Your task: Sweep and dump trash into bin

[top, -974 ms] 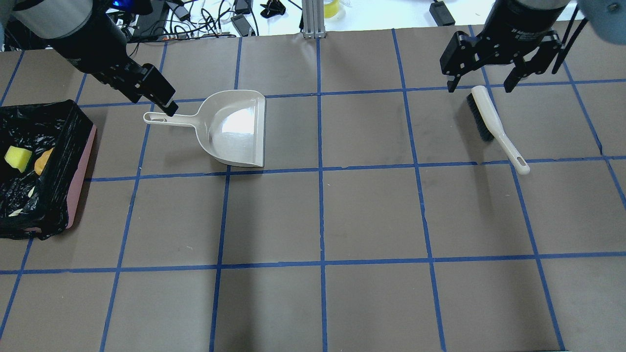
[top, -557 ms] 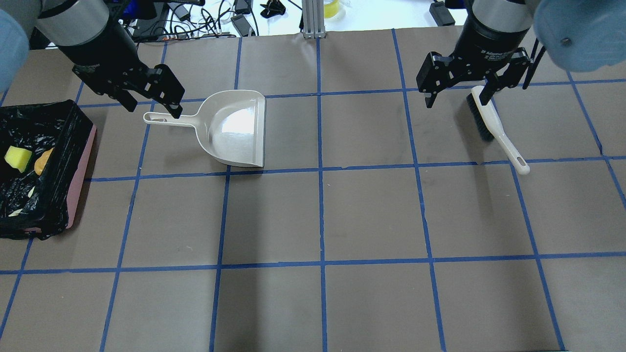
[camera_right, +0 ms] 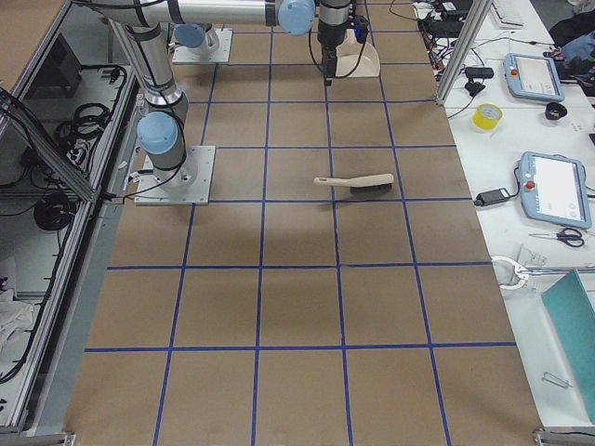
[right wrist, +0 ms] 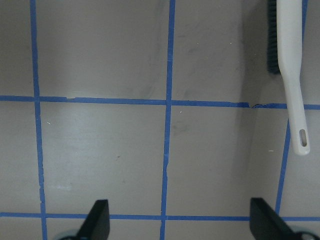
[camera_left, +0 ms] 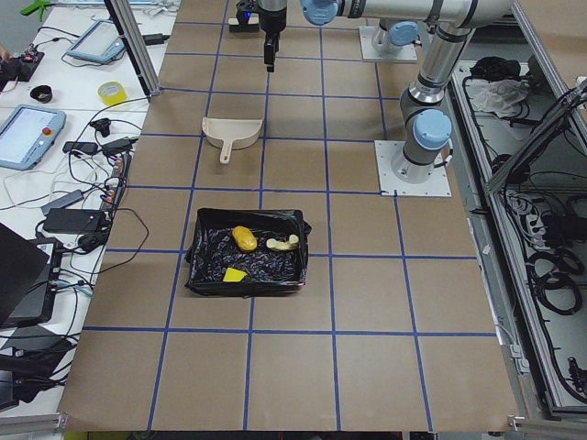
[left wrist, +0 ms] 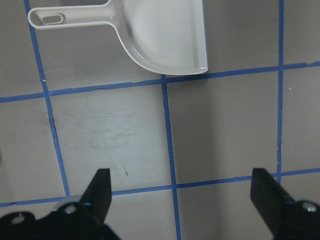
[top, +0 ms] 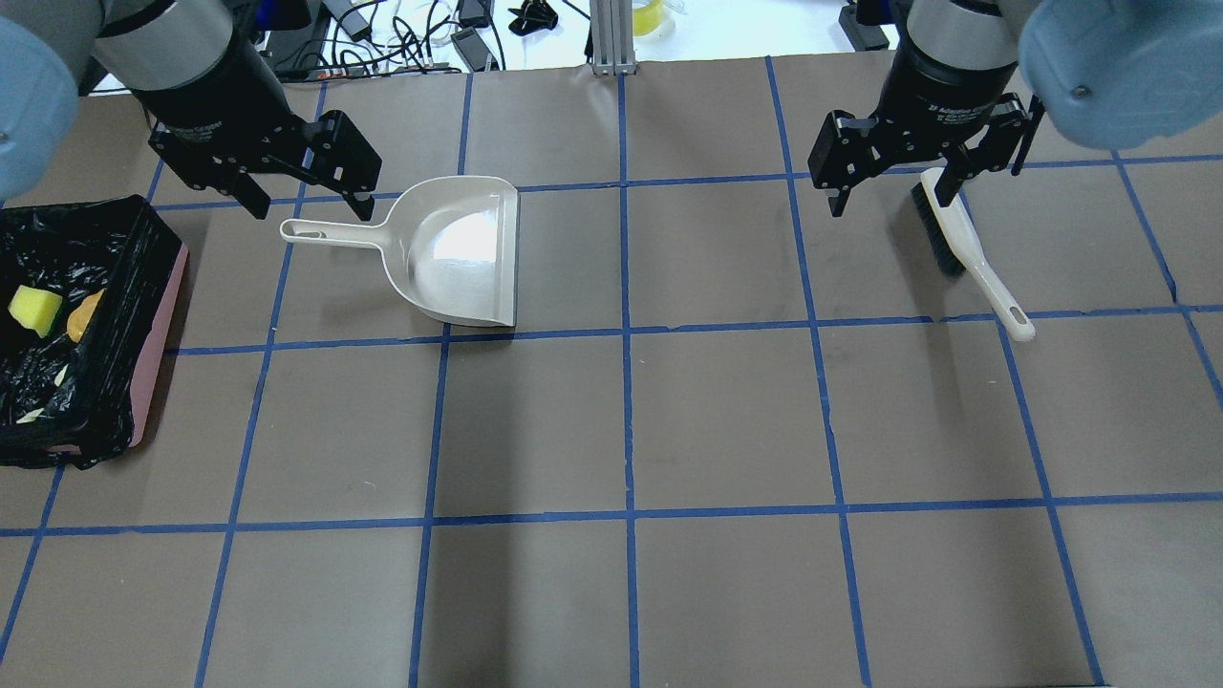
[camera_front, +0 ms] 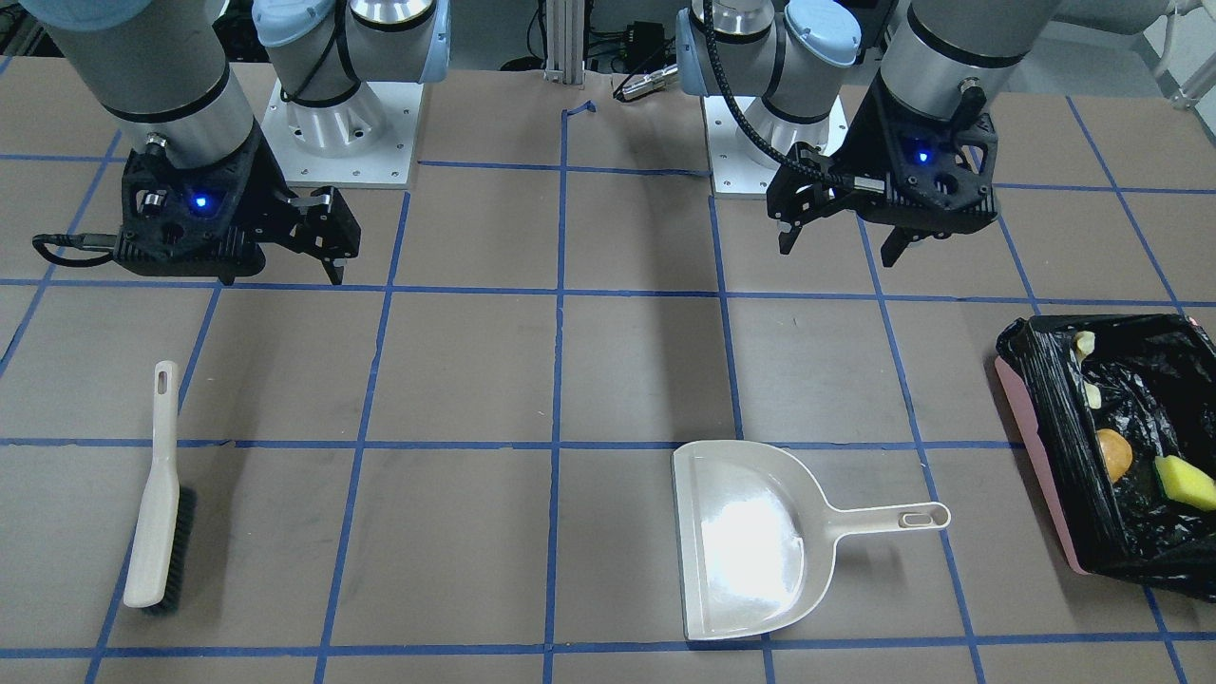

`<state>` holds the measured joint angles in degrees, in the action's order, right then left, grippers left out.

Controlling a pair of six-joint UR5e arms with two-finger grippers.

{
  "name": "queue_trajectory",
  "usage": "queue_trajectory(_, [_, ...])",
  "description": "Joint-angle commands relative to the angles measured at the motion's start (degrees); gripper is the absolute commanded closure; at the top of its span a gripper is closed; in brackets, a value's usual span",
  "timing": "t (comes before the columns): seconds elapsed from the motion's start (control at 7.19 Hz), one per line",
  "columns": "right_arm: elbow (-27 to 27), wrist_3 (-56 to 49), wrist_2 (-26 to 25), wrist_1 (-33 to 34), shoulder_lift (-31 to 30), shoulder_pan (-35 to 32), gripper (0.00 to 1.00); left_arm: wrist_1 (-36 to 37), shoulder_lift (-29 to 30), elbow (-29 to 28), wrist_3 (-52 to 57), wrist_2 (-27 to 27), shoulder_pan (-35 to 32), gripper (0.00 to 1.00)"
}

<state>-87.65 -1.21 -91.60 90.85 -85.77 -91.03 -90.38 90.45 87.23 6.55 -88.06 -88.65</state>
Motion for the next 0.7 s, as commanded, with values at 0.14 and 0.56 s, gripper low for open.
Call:
queue_trajectory(0.14, [0.6,-0.1,-0.6,0.0,0.6,0.2,0.0,0.0,-0.1,0.0,0.0,-0.2,0.0,0.0])
queue_trajectory(0.56, [0.5,-0.2,0.7,3.1,-0.3,0.2,0.0,0.8,0.5,0.1,0.7,-0.3,0.0,0.0])
